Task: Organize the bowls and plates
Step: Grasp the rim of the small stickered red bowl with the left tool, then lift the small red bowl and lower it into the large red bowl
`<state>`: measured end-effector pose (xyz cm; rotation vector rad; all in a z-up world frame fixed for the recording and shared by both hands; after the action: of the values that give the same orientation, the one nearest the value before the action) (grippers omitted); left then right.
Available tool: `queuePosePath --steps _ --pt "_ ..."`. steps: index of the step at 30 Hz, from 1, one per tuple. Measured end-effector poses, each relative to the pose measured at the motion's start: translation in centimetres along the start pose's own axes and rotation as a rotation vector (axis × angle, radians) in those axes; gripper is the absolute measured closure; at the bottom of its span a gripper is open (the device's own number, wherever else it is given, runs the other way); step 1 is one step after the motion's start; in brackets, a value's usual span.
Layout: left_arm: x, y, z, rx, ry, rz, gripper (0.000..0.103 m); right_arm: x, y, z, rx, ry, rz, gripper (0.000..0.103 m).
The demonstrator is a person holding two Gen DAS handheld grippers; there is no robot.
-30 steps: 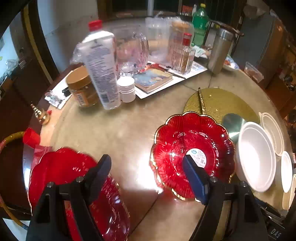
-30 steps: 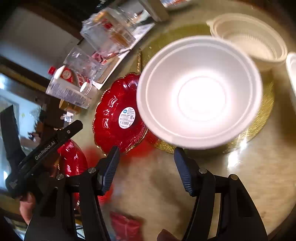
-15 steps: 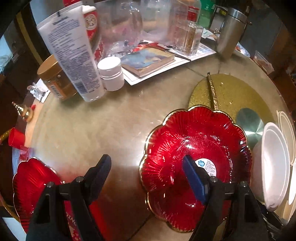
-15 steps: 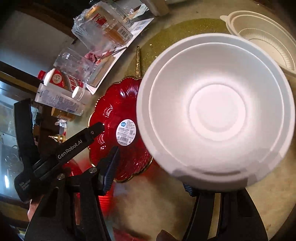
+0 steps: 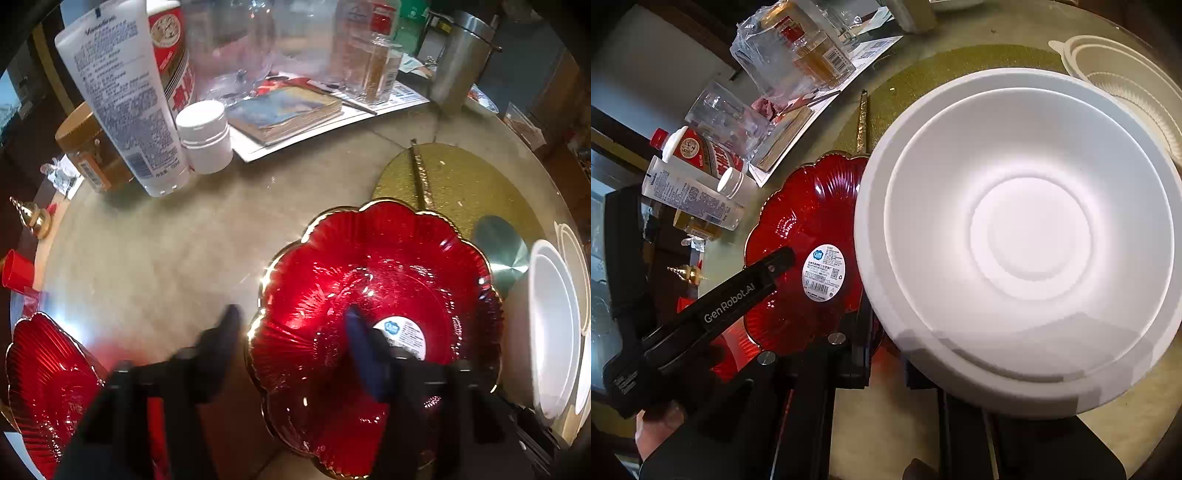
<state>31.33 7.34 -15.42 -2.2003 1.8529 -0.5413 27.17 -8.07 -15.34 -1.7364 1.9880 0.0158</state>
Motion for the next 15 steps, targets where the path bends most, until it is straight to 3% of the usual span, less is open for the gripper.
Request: queuePosePath --steps 2,5,15 --pt "0.1 0.0 -0.1 0.009 -0.028 0.011 0.065 -0.1 0.0 -0.1 0.004 0.010 -0.010 0.092" --pt "-0.6 -0.1 -0.2 0.012 -0.005 -0.014 0.071 -0.1 0.0 -0.1 0.010 0.011 -0.015 0.092" --pt "-1.9 -0.2 -0.4 -0.006 0.085 -0.058 0.079 0.0 0.1 -0.2 0.013 0.007 -0.025 0.092"
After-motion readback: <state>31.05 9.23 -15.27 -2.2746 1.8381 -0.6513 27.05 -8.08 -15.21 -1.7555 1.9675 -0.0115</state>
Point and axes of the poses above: each gripper's, at about its wrist camera, not at the fingertips, and z roughly the way its jaws point, x to its right, y to its underside, the point moved 4 cm from there along z, roughly the way its jaws point, and after that the axes turned 6 degrees about y, right-handed, at the moved point
